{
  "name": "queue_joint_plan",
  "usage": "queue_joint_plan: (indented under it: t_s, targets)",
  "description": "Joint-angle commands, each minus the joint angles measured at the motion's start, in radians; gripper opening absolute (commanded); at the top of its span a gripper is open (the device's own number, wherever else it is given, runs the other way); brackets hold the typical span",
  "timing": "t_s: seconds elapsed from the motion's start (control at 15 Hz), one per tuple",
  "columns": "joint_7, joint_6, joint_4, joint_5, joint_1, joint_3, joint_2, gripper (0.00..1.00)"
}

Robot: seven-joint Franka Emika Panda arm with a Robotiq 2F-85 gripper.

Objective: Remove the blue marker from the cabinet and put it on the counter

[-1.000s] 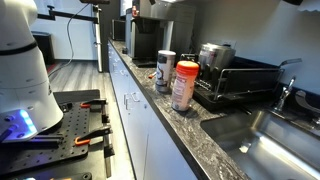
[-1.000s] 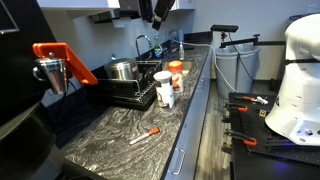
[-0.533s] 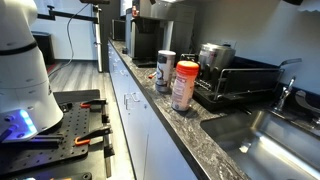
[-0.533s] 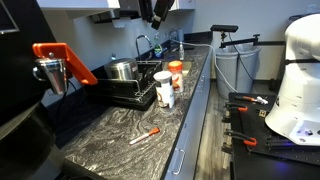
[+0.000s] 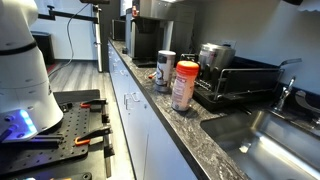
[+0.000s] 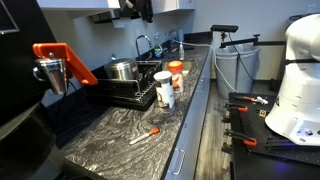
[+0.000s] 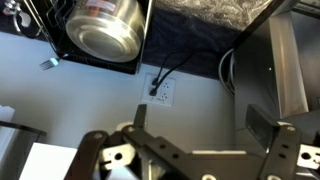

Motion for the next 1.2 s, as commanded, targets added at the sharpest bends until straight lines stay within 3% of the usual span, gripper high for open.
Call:
queue_joint_plan:
  t_s: [0.0, 0.4, 0.6, 0.93, 1.07, 1.13]
  targets:
    - [0.028, 0.081, 0.107, -0.036, -0.048, 0.051, 0.089, 1.00]
    - [0.021, 0.122, 0.231, -0.060, -0.056, 0.105, 0.078, 1.00]
    - [0.039, 0.173, 0.290, -0.093, -0.096, 0.145, 0.096, 1.00]
    - [0.185, 0.327, 0.342, -0.136, -0.319, 0.291, 0.109, 1.00]
    - [0.164, 0.308, 0.360, -0.130, -0.333, 0.314, 0.128, 1.00]
    - [0.146, 0.302, 0.319, -0.110, -0.303, 0.287, 0.097, 1.00]
